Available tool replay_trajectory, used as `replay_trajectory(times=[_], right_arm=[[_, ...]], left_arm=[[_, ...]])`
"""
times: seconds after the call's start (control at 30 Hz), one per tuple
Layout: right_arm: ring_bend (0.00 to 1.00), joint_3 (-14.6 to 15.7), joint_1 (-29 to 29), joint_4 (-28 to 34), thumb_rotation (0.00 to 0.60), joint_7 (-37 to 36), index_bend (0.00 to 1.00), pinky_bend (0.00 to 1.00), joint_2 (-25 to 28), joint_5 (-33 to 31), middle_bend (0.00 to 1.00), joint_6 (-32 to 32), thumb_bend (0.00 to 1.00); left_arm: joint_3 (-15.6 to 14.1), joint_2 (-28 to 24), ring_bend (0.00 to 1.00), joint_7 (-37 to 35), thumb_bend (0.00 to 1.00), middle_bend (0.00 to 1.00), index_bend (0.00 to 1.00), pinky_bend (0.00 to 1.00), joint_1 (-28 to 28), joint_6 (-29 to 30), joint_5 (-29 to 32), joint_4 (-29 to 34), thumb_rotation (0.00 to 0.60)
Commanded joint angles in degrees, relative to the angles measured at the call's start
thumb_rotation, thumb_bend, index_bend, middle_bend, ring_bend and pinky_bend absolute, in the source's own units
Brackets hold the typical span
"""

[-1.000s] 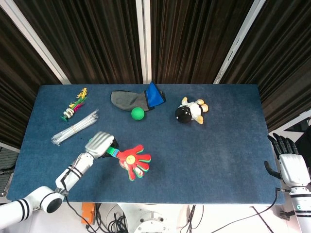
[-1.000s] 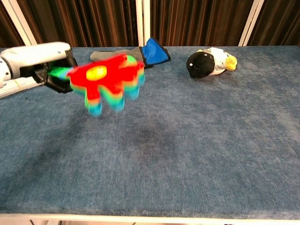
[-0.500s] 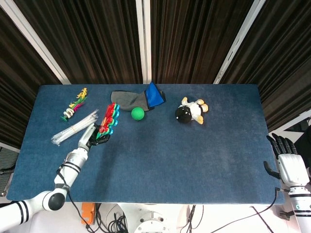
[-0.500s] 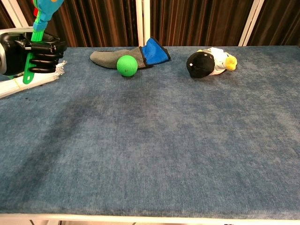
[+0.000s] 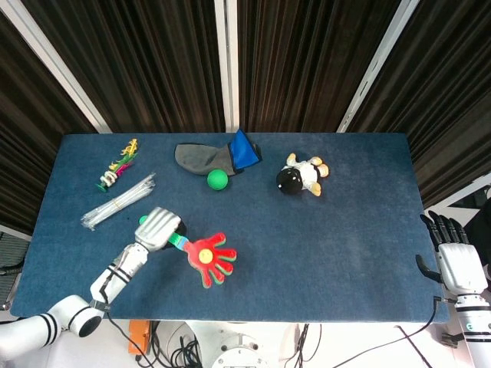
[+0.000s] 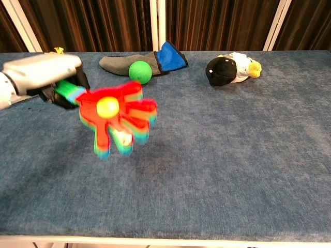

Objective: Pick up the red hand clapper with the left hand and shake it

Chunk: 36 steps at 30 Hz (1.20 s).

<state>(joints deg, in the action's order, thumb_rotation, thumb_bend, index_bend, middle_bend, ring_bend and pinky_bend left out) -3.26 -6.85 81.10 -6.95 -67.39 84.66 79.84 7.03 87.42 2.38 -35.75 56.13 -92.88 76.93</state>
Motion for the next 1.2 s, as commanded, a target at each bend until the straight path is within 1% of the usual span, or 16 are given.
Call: replay_trajectory(times=[0.03,0.2,0.33,0.63,0.73,0.77,0.83,0.87,0.9,0.93,0.97,1.03,1.1,1.13,1.17,1.2], right_arm=[[0.00,-0.11,0.11,-0.24,0.600,-0.30,0.00,0.00,0.07,-0.16,0.00,0.14,0.31],[0.00,-0.13,0.11,-0.81,0.600,-0.82,0.00,0.00,-0.07,-0.22,0.00,0.07,0.31],[0.00,-0.43,-0.05,-1.03,0.600,-1.24,0.00,0.00,-0.41,-0.55,0.00,-0.09,0.31],[0.00,-0.82,0.33,-1.41,0.600,-2.21,0.00,0.00,0.37,-1.16,0.00,0.28,0.31],[0.00,-0.74,0.28,-2.01,0.600,-2.90,0.00,0.00,0.10,-1.14,0.00,0.01,0.31],[0.00,-0.74,0.28,-2.16,0.600,-3.01,0.00,0.00,0.02,-1.17,0.00,-0.03,0.31],[0.00,-0.74,0.30,-2.51,0.600,-3.26,0.00,0.00,-0.07,-1.24,0.00,-0.10,0.31],[0.00,-0.77,0.29,-2.65,0.600,-3.37,0.00,0.00,-0.10,-1.27,0.00,-0.14,0.31],[0.00,-0.78,0.28,-2.70,0.600,-3.39,0.00,0.00,-0.09,-1.32,0.00,-0.19,0.31],[0.00,-0.79,0.29,-2.74,0.600,-3.44,0.00,0.00,-0.07,-1.32,0.00,-0.18,0.31],[0.00,-0.82,0.26,-2.71,0.600,-3.40,0.00,0.00,-0.05,-1.28,0.00,-0.16,0.31],[0.00,-0.85,0.26,-2.58,0.600,-3.28,0.00,0.00,0.02,-1.25,0.00,-0.11,0.31],[0.00,-0.86,0.17,-2.46,0.600,-3.15,0.00,0.00,0.01,-1.17,0.00,-0.15,0.31],[0.00,-0.88,0.12,-2.37,0.600,-3.04,0.00,0.00,0.01,-1.18,0.00,-0.21,0.31],[0.00,-0.84,0.12,-2.26,0.600,-2.93,0.00,0.00,0.00,-1.15,0.00,-0.24,0.31],[0.00,-0.82,0.09,-2.20,0.600,-2.89,0.00,0.00,-0.02,-1.08,0.00,-0.23,0.31]], left_arm=[[-3.66,1.33,1.00,9.70,0.70,1.00,1.00,1.00,-2.42,-2.83,4.00,-0.73,0.600],[-1.40,1.89,1.00,12.04,0.70,1.00,1.00,1.00,-2.48,-4.99,11.01,3.25,0.600],[1.59,4.93,1.00,16.01,0.70,1.00,1.00,1.00,-3.44,-6.98,19.65,5.31,0.600],[6.50,13.39,1.00,24.11,0.69,1.00,1.00,1.00,-4.65,-1.80,33.26,3.07,0.600],[7.42,15.36,1.00,25.11,0.62,1.00,1.00,1.00,-4.62,0.43,35.93,1.43,0.600],[7.54,15.54,0.99,24.44,0.56,0.97,1.00,1.00,-4.56,0.63,35.90,1.25,0.600],[7.49,15.19,0.91,22.86,0.51,0.85,0.96,0.97,-4.50,0.05,35.74,1.30,0.582],[7.44,14.44,0.78,22.61,0.49,0.70,0.85,0.89,-4.70,-1.13,36.38,1.72,0.531],[7.53,13.80,0.68,22.50,0.49,0.62,0.75,0.82,-4.93,-2.04,37.02,2.19,0.493],[7.73,13.23,0.51,22.15,0.48,0.47,0.56,0.67,-5.11,-2.73,37.51,2.71,0.427],[7.93,12.60,0.38,21.66,0.47,0.37,0.43,0.56,-5.25,-3.03,37.61,3.17,0.400],[7.77,11.49,0.19,21.12,0.44,0.19,0.22,0.37,-5.35,-3.53,37.66,4.09,0.382],[7.88,10.63,0.05,20.07,0.38,0.05,0.07,0.16,-5.27,-3.33,37.08,5.11,0.397],[8.00,10.61,0.01,19.02,0.33,0.01,0.02,0.07,-5.03,-2.08,35.48,5.24,0.440],[7.91,10.87,0.00,17.65,0.28,0.00,0.00,0.01,-4.59,0.19,32.76,4.86,0.507],[7.76,11.01,0.00,16.77,0.24,0.00,0.00,0.00,-4.29,1.72,30.93,4.52,0.555]])
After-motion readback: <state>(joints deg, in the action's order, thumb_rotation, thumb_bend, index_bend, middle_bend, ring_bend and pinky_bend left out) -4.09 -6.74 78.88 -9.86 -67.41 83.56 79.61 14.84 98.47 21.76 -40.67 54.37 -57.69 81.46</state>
